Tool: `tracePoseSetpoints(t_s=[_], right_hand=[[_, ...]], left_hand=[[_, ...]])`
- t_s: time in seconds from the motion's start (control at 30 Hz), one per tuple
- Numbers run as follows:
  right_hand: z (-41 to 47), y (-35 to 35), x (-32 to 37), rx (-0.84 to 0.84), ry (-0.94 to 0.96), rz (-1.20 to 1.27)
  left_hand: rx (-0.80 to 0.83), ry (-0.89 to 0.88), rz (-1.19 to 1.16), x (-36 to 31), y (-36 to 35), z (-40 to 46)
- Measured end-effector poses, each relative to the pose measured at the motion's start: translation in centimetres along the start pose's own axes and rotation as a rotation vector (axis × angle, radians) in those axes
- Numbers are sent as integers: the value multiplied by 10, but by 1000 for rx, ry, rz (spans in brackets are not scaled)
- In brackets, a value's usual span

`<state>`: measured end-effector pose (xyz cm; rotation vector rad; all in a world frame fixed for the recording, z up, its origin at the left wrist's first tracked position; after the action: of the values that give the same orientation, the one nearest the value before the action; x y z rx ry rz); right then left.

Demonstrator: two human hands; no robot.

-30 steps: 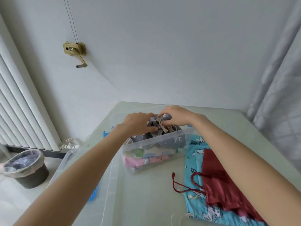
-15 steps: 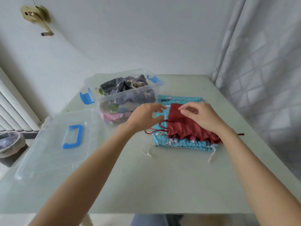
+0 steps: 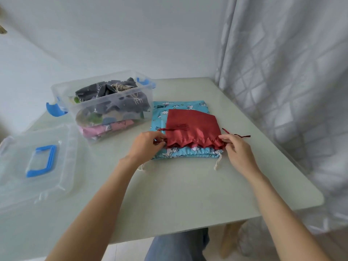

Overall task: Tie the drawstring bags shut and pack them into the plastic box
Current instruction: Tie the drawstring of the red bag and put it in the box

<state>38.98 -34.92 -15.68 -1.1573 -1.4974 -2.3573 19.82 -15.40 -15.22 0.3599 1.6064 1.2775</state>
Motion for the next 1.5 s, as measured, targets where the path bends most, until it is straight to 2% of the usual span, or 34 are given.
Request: tracePoseSetpoints(t_s=[0.17,0.33,0.53,0.63,0.8,0.83,0.87,0.97,1.0,1.07,1.13,1.27,1.33,1.4,1.47,1.5], right_hand=[[-5,5,-6,-62,34,-175],[-2,10,-11,-96,-30,-160],[-7,11,-16,-88,-81,-355],[-8,18,-28,-119,-160,-298],[-7,22,-23,-186,-95,-311],[-8,25,-19,-212,-64,-231],[-7,27,-16,-214,-42,-52],[-4,14,-2,-44,-35,797],[-2,10,3,3,-30,992],[-1,6,7,43,-52,1164],[0,7,5,14,-71,1215],[-3,10,-11,-108,-152,1212],[-7,12,-21,-151,-222,1109],[-10,22,-23,-159,-227,673],[-10,24,-7,-117,-125,163],[-11,22,4,-100,-65,-2]], left_hand=[[-105,-29,-98,7,3,-9],[-168,-25,-116,14,11,-13],[-198,-21,-122,14,17,-16],[-219,1,-153,18,19,-17],[-256,51,-263,25,22,-20],[-258,59,-260,25,22,-21],[-261,68,-260,26,22,-22],[-275,109,-275,33,22,-23],[-282,127,-274,36,23,-22],[-295,169,-249,41,25,-23],[-290,185,-213,42,25,-23],[-281,237,-132,45,25,-23],[-299,258,-108,49,27,-23],[-331,267,-107,52,30,-24],[-365,259,-116,51,34,-26],[-386,250,-113,49,38,-28]])
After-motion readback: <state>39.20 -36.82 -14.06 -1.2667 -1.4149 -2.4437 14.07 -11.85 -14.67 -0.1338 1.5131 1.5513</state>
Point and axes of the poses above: each hand's wrist, its own z-axis towards the middle knuckle, its own y-axis out of the back of the hand, x = y × z, the point moved 9 cm from there along z, towards the middle knuckle, and after that the axes turned 12 degrees about x, right-handed, at the moved point
